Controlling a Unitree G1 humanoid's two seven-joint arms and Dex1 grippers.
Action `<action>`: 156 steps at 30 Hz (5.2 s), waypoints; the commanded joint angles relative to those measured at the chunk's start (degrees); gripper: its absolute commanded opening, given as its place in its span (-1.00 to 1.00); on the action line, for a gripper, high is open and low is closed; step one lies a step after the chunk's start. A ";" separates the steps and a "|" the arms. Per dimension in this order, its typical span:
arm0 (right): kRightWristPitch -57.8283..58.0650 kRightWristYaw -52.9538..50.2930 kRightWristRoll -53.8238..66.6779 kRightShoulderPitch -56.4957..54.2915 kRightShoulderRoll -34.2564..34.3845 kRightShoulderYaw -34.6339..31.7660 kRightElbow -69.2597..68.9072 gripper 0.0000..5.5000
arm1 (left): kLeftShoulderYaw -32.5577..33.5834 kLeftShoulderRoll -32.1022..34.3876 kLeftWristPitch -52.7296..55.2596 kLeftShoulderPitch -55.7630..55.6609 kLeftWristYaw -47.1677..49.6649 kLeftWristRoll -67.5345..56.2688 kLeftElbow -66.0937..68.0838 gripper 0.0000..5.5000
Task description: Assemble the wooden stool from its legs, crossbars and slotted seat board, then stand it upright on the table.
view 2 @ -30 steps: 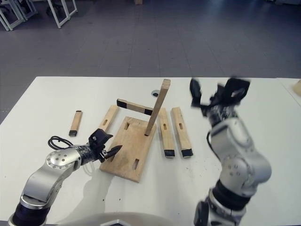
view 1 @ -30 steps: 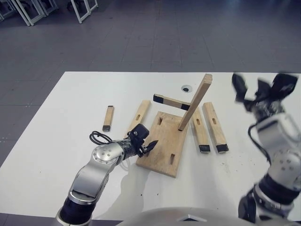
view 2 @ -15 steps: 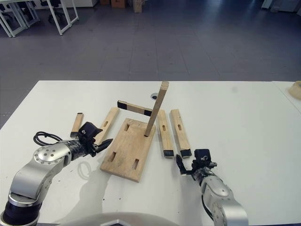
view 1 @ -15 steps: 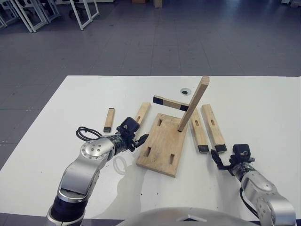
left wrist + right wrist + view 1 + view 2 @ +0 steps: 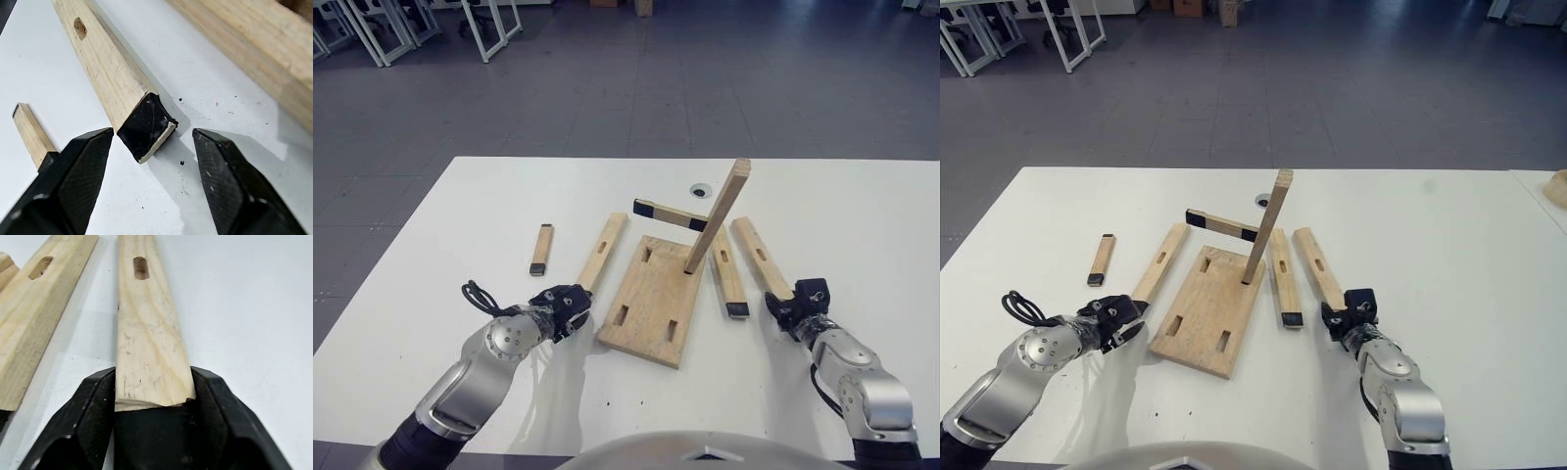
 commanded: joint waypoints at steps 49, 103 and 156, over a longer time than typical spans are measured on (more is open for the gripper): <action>16.98 27.82 60.18 -29.43 -9.64 4.18 -9.69 -0.26 | 39.51 -19.91 26.65 -36.73 -16.27 -88.10 19.05 -0.20; -4.00 28.06 0.25 -4.31 -43.03 24.78 -9.32 0.29 | 23.79 -10.29 -1.40 -15.08 -20.81 -60.01 9.62 -0.25; 5.91 31.91 4.23 -13.15 -27.42 10.98 -15.29 0.29 | -1.82 -12.07 -17.99 -20.66 -22.01 -23.09 36.32 -0.25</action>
